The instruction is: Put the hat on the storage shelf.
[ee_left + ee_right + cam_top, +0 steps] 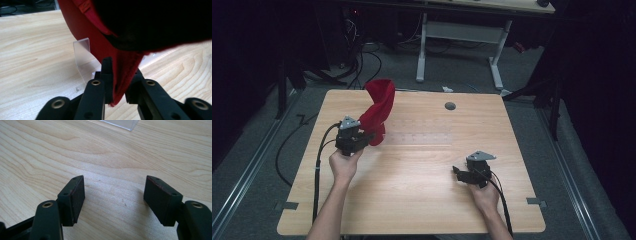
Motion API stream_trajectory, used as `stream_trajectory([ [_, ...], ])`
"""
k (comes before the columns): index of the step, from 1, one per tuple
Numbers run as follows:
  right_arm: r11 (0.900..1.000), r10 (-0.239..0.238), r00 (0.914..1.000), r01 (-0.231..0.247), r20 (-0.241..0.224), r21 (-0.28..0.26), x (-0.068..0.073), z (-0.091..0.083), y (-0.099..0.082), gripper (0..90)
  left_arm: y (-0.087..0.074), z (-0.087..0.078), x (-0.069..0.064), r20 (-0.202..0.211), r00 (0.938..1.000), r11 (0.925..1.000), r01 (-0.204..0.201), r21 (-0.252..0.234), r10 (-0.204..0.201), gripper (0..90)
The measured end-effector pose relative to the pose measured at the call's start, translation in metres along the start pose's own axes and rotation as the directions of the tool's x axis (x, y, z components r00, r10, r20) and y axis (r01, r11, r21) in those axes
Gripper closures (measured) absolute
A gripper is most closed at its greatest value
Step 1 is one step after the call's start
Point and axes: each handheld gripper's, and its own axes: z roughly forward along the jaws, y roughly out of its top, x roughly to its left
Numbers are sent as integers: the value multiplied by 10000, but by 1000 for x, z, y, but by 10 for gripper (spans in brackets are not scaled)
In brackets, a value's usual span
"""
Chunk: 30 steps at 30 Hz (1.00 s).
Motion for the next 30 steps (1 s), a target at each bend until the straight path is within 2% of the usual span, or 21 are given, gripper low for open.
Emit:
stream_trajectory([
  [4, 10000, 4, 10000, -4, 0, 0, 0, 0, 0, 336, -2, -2, -1, -68, 10000, 9998, -12, 189, 13, 744],
  [7, 10000, 4, 10000, -4, 1, -2, 0, 0, 0, 336, -5, -3, -1, -262, 9994, 9994, -202, 283, 209, 644],
  [9, 10000, 5, 10000, -5, 2, -1, 0, 0, 0, 336, -4, -4, 0, -283, 9995, 9995, -112, 296, 120, 568],
  [11, 10000, 17, 10000, -17, -3, 8, 0, 0, 0, 336, -3, -6, -1, -267, 9996, 9998, -20, 205, 25, 518],
  [15, 10000, 2, 10000, -2, 1, -1, 0, 0, 0, 336, -3, -11, -5, -270, 9995, 9998, -164, 118, 168, 454],
  [20, 10000, 2, 10000, -2, 1, -1, 0, 0, 0, 336, -3, -16, -6, -376, 9989, 9996, -284, 68, 287, 412],
  [23, 10000, 3, 10000, -3, 1, 0, 0, 0, 0, 336, -3, -19, -7, -469, 9976, 9987, -502, 92, 506, 396],
  [30, 10000, 3, 10000, -3, 1, 1, 0, 0, 0, 336, 0, -28, -10, -479, 9974, 9984, -548, -165, 539, 392],
])
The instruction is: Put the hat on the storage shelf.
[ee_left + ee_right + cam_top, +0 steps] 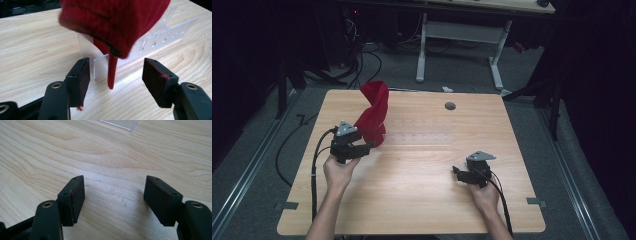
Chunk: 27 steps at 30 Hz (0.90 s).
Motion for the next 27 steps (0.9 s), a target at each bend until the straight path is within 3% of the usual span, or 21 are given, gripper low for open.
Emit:
stream_trajectory([
  [11, 10000, 12, 10000, -12, 0, 7, 0, 0, 0, 336, -5, -21, 7, -61, 9992, 9988, 387, -302, -389, 386],
  [27, 10000, 14, 10000, -14, -1, 6, 0, 0, 0, 336, -36, -37, 18, -306, 9960, 9965, 834, -75, -836, 365],
])
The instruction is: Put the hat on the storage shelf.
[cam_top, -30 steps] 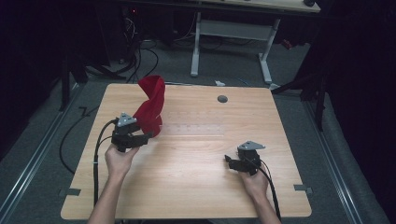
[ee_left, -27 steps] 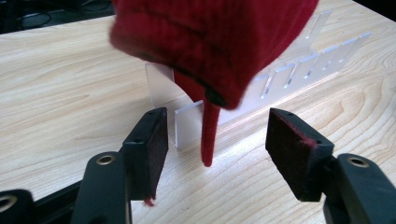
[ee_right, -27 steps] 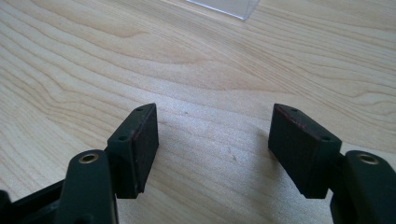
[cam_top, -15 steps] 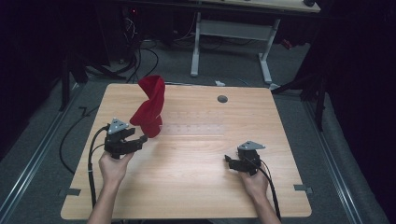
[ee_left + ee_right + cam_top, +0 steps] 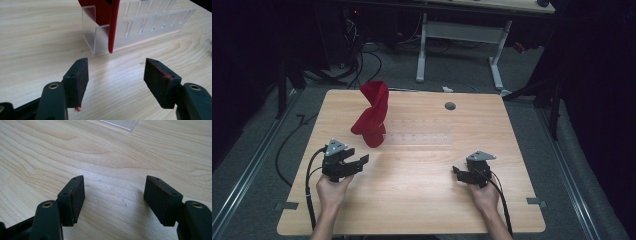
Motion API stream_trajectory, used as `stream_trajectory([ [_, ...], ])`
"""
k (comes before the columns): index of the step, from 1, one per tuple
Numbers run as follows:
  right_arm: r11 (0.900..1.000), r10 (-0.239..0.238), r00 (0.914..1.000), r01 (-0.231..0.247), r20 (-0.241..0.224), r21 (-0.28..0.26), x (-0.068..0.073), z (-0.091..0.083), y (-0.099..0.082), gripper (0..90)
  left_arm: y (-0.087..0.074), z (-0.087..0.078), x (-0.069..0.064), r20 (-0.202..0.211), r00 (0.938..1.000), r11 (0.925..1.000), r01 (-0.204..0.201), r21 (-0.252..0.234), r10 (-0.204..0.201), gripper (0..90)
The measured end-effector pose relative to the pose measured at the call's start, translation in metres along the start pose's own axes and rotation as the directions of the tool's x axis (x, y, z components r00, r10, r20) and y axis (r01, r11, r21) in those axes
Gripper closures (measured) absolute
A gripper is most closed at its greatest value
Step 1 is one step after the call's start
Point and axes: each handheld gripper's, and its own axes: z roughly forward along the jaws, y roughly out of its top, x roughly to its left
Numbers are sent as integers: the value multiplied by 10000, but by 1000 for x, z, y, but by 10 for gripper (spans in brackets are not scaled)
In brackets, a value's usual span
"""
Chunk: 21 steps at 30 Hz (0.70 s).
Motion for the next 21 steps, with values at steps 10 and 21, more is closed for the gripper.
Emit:
stream_trajectory([
  [10, 10000, -1, 10000, 1, 0, -1, 0, 0, 0, 336, -40, 12, 19, -1011, 9925, 9966, -630, 539, 682, 365],
  [21, 10000, -5, 10000, 5, 3, -6, 0, 0, 0, 336, -60, 17, 27, -1598, 9781, 9908, -1280, 451, 1336, 347],
])
